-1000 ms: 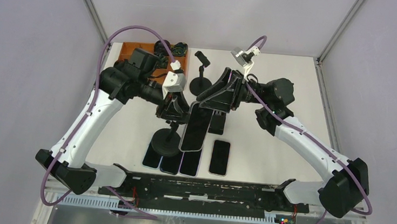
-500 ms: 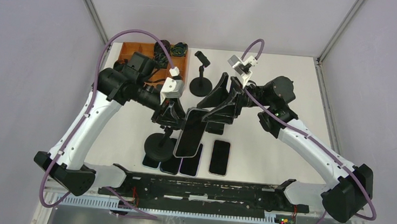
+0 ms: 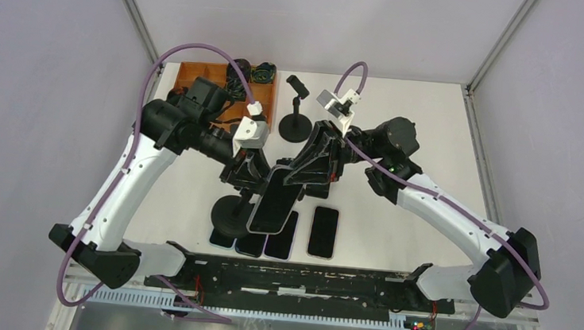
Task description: Remove the phone from the phone stand
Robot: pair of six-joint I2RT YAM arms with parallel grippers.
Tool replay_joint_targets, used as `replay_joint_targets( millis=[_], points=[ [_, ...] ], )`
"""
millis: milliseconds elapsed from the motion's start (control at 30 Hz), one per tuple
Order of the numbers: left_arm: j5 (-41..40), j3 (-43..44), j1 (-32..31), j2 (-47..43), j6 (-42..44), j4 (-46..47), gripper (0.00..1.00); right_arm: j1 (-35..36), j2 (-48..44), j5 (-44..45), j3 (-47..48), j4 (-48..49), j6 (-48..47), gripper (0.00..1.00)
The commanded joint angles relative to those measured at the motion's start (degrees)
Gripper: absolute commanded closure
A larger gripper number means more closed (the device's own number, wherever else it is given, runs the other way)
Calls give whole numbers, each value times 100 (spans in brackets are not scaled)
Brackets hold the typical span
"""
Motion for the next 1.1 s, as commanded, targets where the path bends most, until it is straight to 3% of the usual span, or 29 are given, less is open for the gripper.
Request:
replay_joint_targets(
  millis=[0,67,233,500,1067],
  points=[
    [338,312,-34,-138,504,-262,98,27,132,-55,312,1175,715,95],
    [169,265,-70,-155,750,-419,98,4,189,11,482,1081,717,100],
    [-296,-9,-181,-296,1024,-473,98,-205,215,427,621,993,704,100],
    [-640,-326,-243,-457,1208,-491,98,-651,194,1001,391,2648,1795,100],
    [-752,-440,-321,-452,1234,-549,98,-1211,-61,1313,378,3550,2304,100]
  ],
)
